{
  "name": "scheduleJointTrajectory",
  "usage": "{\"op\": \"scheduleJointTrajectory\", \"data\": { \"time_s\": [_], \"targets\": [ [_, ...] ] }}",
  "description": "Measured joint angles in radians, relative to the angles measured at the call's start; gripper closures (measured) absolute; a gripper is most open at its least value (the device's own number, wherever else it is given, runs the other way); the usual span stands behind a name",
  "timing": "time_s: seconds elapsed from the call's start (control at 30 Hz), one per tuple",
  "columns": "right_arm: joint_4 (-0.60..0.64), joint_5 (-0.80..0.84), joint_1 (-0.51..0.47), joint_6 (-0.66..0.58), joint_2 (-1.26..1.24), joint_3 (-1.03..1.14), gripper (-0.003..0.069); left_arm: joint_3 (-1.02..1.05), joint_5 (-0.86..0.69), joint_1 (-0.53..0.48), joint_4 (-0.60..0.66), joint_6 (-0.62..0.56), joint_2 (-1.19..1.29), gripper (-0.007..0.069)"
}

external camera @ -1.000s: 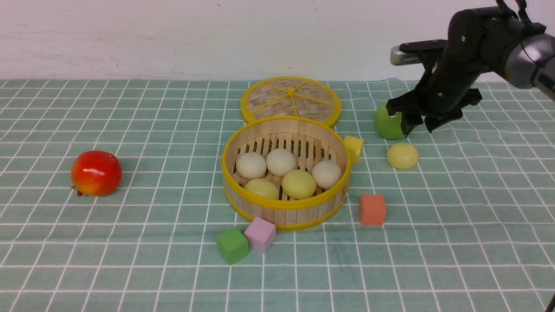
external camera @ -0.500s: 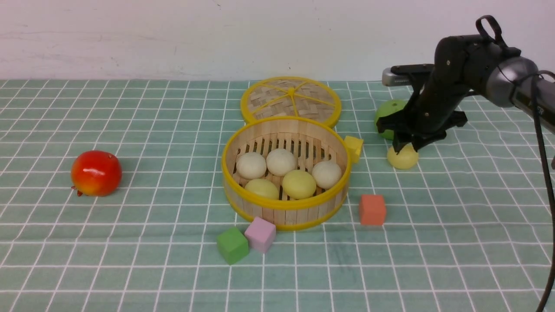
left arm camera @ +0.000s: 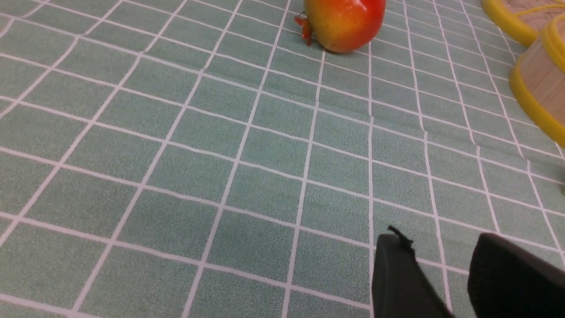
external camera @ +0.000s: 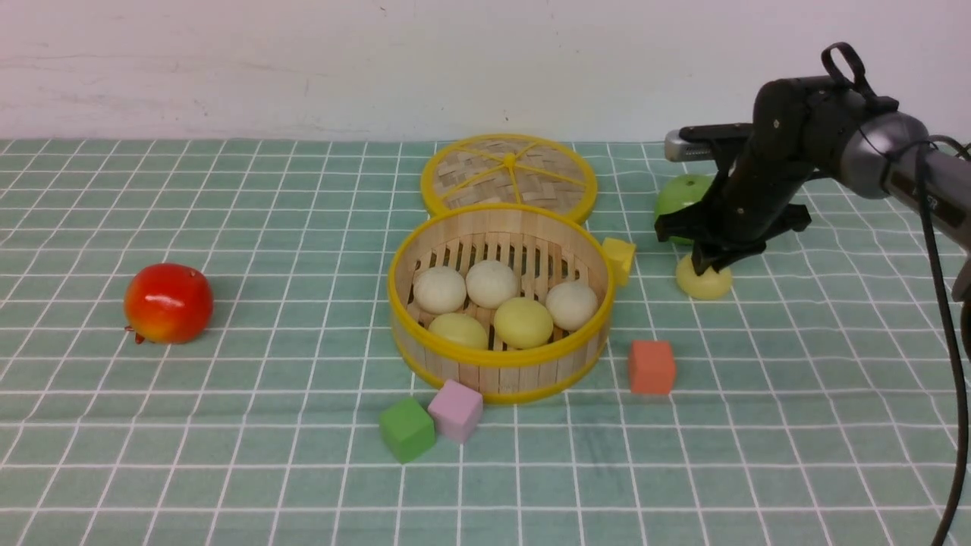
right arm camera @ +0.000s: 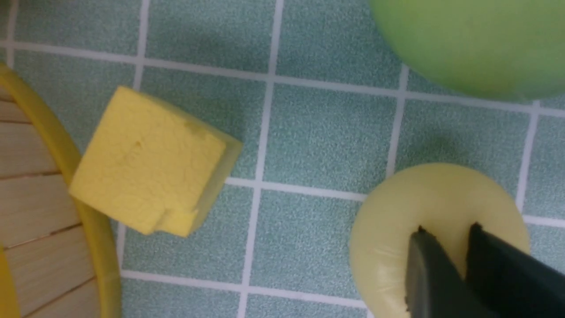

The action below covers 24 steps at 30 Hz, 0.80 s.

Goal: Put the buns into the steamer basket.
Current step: Use the right arm to grab a steamed stuffed bun, then use the right arm to put the steamed stuffed bun into the steamer

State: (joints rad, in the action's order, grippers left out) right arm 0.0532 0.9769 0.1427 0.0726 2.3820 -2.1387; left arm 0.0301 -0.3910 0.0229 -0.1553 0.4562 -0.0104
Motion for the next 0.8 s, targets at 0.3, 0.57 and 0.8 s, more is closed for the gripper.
{"op": "scheduleJointTrajectory", "data": {
  "time_s": [0.3,0.57,0.8],
  "targets": [
    [0.016,0.02,-0.003,0.0,-0.01,0.0,0.0659,0.0,0.0,0.0,0.0,0.0,0.0,0.0386],
    [0.268,-0.023,0.028,-0.06,-0.114,0.0,0.0659,0.0,0.0,0.0,0.0,0.0,0.0,0.0386],
    [0.387,-0.086,0.154,-0.172,-0.119,-0.001,0.0659,0.0,0.0,0.0,0.0,0.0,0.0,0.0386]
  ]
}}
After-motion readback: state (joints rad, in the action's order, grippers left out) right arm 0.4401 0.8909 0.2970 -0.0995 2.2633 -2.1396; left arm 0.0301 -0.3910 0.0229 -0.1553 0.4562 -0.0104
